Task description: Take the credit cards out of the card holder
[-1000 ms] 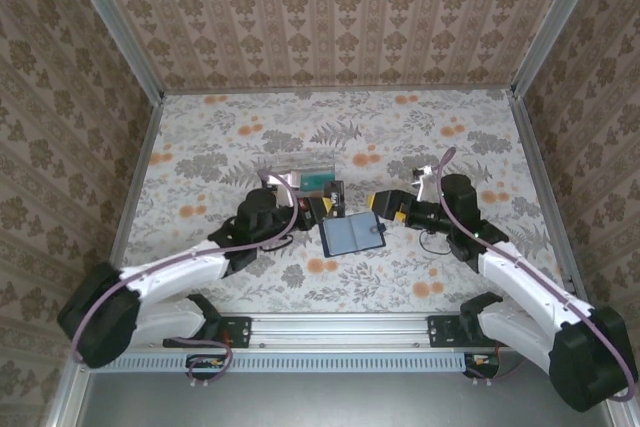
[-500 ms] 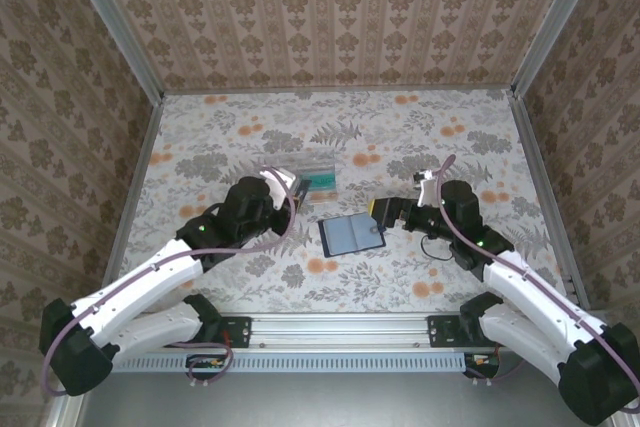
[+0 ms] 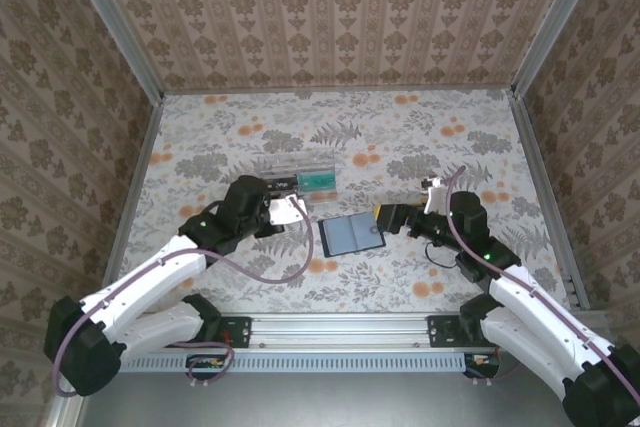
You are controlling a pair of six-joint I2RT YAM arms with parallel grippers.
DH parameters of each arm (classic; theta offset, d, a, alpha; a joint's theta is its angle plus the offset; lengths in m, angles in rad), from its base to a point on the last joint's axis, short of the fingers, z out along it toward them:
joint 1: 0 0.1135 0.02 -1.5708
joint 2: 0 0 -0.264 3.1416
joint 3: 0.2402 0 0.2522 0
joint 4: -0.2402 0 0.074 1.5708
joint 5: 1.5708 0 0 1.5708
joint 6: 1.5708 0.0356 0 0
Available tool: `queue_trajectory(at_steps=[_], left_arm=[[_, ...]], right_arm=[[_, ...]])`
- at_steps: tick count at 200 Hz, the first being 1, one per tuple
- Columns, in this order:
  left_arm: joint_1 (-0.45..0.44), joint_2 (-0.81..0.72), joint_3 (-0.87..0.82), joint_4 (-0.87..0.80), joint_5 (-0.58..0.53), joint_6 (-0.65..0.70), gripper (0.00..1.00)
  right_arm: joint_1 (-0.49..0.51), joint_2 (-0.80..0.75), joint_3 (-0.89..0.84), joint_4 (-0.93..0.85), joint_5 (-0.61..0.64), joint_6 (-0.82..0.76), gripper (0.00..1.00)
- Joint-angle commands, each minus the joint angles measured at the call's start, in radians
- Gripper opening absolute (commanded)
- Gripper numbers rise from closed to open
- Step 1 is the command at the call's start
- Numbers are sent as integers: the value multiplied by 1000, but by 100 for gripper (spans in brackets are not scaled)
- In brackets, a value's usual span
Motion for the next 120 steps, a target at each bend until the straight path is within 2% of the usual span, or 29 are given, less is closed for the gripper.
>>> queue_trajectory(at_steps=[1,62,120], left_arm=[[59,14,-4,-5,88,198,0],[166,128,-18,105,167,287,0],[188,281,86,104,155,291,0]], right_arm=[[6,-12,-22,29,21,-13,100],[6,10,-50,82,10,-14,100],[7,37,-53,92,-2,-11,100]])
